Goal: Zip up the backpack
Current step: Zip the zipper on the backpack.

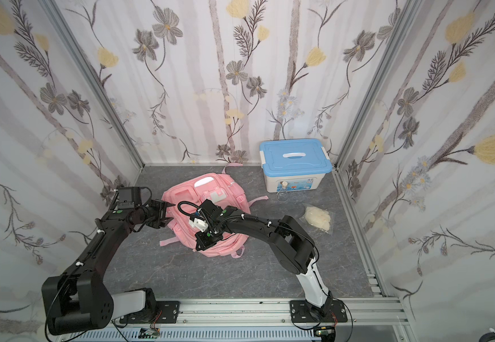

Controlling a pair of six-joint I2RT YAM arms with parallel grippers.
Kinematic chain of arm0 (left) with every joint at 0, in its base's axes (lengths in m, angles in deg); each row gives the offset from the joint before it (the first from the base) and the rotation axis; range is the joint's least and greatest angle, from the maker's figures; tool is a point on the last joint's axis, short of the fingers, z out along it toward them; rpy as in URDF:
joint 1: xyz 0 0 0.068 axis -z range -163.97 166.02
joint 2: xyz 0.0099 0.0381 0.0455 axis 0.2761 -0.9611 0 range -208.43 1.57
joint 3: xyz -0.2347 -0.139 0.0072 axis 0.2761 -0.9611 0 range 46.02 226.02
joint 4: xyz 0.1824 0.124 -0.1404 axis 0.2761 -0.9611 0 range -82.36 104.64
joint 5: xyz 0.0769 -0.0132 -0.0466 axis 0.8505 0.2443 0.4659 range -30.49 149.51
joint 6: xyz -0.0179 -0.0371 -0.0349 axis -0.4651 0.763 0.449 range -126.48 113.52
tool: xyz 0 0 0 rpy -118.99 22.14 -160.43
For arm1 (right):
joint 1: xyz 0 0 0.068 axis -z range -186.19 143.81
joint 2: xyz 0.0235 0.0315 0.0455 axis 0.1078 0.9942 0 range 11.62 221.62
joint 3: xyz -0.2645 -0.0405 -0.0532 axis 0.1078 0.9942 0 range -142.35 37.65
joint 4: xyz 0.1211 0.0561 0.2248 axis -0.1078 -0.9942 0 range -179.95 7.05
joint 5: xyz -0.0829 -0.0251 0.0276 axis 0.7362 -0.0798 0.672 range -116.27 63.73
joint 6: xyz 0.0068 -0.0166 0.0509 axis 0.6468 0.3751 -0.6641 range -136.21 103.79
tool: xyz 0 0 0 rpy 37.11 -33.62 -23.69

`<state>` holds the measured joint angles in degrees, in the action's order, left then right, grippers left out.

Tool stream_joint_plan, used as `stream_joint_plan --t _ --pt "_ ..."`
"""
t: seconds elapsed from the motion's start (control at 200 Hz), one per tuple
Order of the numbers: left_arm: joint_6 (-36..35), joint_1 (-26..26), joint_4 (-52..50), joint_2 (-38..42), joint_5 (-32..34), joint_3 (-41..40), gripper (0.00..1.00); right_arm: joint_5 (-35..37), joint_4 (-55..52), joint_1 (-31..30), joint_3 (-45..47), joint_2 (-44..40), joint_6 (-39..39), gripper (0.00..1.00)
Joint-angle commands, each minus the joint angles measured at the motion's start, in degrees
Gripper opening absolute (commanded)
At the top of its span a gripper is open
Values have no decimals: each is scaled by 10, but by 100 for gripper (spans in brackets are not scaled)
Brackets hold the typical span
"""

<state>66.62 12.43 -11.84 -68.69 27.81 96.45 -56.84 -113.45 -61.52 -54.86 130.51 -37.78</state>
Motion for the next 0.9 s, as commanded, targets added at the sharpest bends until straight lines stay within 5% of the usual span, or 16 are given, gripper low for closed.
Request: stream_joint_plan --t 0.0,0.2,0.53,0.894 --pt "131 35 34 57 20 -77 52 16 16 -2 -10 4 -4 0" --pt "194 71 20 143 90 -141 44 21 34 -7 -14 6 -1 0" --pt "235 142 82 103 103 -150 44 31 36 -10 -17 8 2 0" --pt "224 156 112 80 90 -170 39 21 38 -11 -11 1 7 0"
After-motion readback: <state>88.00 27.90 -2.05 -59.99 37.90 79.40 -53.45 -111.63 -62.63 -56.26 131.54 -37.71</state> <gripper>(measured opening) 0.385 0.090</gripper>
